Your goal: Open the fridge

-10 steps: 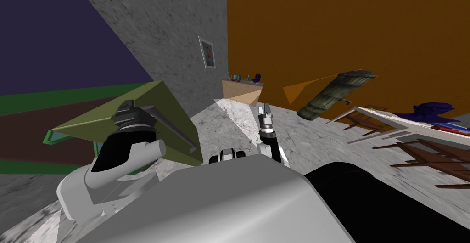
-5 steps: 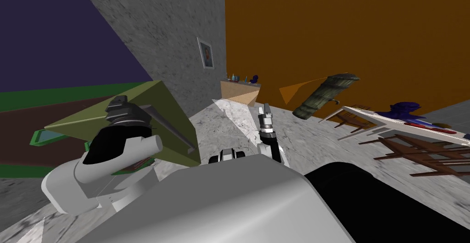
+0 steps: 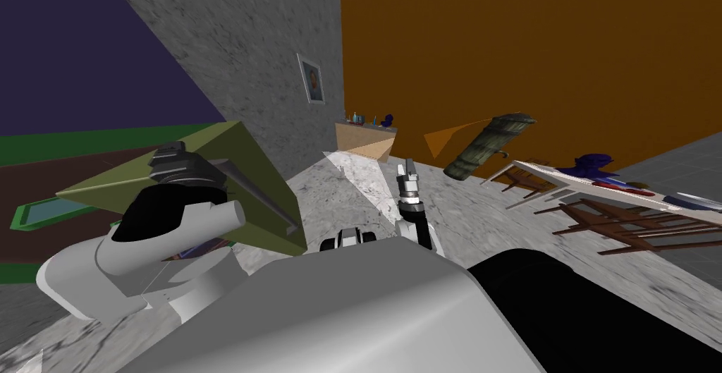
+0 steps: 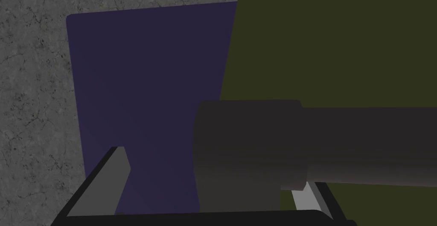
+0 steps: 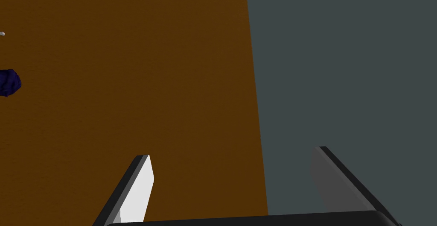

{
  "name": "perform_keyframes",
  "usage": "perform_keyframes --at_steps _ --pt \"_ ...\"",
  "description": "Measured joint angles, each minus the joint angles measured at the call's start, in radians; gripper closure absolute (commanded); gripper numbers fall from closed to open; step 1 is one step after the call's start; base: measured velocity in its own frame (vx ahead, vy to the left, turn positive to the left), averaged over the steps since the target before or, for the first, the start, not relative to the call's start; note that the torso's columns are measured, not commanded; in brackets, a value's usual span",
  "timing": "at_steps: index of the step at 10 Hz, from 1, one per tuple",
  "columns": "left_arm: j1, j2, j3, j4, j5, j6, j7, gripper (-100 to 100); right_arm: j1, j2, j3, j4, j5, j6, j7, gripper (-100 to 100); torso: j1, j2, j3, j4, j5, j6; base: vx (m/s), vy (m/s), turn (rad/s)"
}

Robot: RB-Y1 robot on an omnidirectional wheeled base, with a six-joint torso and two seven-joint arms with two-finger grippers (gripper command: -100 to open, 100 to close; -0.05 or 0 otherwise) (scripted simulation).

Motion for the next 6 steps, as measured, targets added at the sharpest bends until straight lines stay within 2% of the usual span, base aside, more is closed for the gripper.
perform_keyframes --at_steps 1,6 --pt "0.000 0.000 0.000 0.002 0.000 0.006 0.000 0 0.000 0.000 0.000 0.000 0.000 0.000 0.000 0 -0.001 0.000 0.002 -0.003 0.003 0.000 -0.001 0.005 0.003" --pt "0.004 -0.002 0.001 0.008 0.000 0.010 0.000 0 0.000 0.000 0.000 0.000 0.000 0.000 0.000 0 0.003 0.001 0.004 -0.006 0.009 -0.001 0.000 0.000 0.000"
